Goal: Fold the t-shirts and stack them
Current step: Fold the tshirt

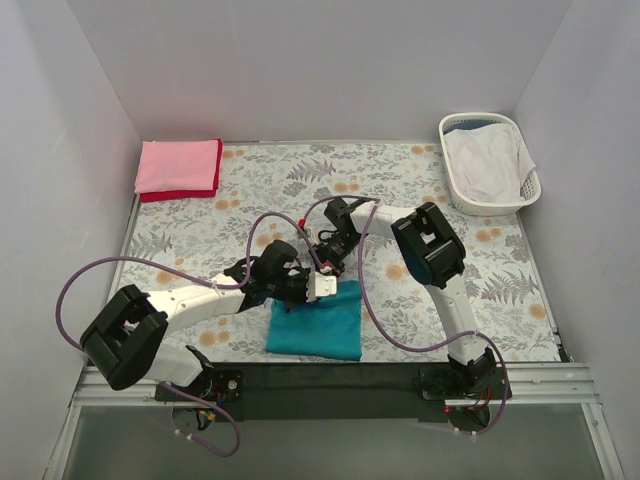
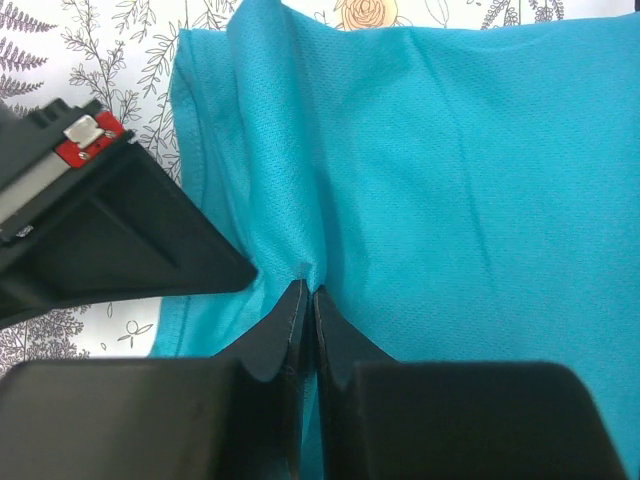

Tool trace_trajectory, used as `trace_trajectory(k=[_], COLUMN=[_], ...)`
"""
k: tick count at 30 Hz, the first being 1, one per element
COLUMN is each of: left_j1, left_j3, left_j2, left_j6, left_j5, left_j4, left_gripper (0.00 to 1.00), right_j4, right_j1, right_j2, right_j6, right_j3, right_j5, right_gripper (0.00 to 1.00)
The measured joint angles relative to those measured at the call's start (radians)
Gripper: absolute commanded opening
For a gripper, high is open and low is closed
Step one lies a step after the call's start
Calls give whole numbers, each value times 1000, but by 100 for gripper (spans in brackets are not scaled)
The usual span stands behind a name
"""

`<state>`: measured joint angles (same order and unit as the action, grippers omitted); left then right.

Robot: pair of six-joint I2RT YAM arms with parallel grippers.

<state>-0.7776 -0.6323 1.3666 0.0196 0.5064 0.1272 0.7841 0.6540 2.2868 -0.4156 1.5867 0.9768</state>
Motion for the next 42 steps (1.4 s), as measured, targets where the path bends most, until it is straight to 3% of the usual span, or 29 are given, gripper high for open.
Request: trace_trajectory(k=[13,21,35,42], left_j1=[16,79,95,93], left_j3=[-51,-125,-109,-79], left_j2=[0,88,106,68], left_j6=[29,61,81,111], left_j5=[-47,-53,-42,-21], left_j4=[0,-38,-88,-86], left_gripper=[0,0,0,0], right_j4=[12,13,34,35], right_j1=[2,2,3,8], right_j2=[26,26,26,-2], right_j6=[-11,-16,-8,-10], right_j3=[-7,-7,24,69], right_j5=[60,63,21,-73], right_gripper=[1,1,1,12])
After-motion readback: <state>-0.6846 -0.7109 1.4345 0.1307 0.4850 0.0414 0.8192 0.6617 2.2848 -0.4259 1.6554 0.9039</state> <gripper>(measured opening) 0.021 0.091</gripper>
